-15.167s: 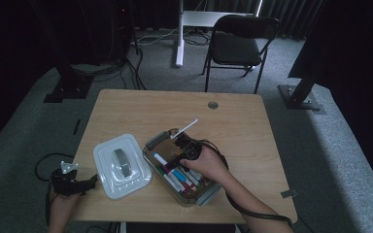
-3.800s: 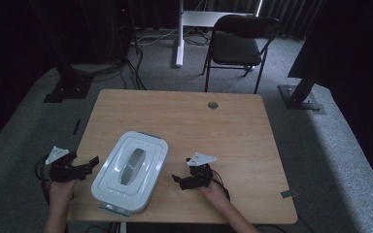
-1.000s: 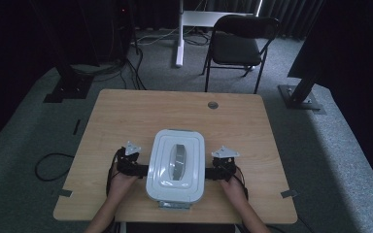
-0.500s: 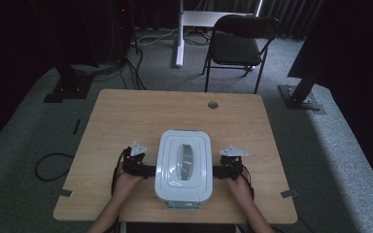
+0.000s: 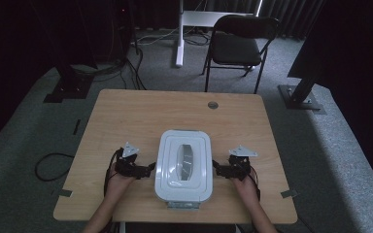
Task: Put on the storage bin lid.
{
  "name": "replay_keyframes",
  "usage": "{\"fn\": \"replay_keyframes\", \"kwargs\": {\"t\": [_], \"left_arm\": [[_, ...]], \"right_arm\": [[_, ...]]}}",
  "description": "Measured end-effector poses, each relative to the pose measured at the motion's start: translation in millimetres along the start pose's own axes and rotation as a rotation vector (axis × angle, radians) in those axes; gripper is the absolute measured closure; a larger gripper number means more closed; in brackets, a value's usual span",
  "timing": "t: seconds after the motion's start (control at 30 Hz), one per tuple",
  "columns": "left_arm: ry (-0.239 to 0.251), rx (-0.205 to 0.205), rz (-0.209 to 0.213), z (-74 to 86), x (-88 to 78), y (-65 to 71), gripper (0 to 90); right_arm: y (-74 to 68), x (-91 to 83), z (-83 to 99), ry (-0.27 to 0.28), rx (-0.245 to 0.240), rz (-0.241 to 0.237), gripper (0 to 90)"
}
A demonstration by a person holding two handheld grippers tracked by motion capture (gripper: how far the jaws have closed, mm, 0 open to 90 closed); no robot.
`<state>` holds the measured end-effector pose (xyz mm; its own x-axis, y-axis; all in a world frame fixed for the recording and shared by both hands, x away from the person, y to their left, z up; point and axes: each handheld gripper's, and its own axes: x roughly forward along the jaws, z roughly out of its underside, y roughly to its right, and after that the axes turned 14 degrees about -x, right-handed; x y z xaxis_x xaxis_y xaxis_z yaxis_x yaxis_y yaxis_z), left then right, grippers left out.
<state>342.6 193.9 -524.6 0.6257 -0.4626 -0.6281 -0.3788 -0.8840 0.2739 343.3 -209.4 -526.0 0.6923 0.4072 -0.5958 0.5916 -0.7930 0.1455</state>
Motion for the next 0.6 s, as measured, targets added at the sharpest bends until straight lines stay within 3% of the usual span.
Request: {"fn": "replay_keyframes", "kwargs": {"t": [0.6], "left_arm": [[0.029, -0.051, -0.084, 13.0, -31.8, -37.8, 0.4]], "right_arm": [[26.1, -20.2, 20.0, -0.007, 0.062, 0.059, 11.3]]}}
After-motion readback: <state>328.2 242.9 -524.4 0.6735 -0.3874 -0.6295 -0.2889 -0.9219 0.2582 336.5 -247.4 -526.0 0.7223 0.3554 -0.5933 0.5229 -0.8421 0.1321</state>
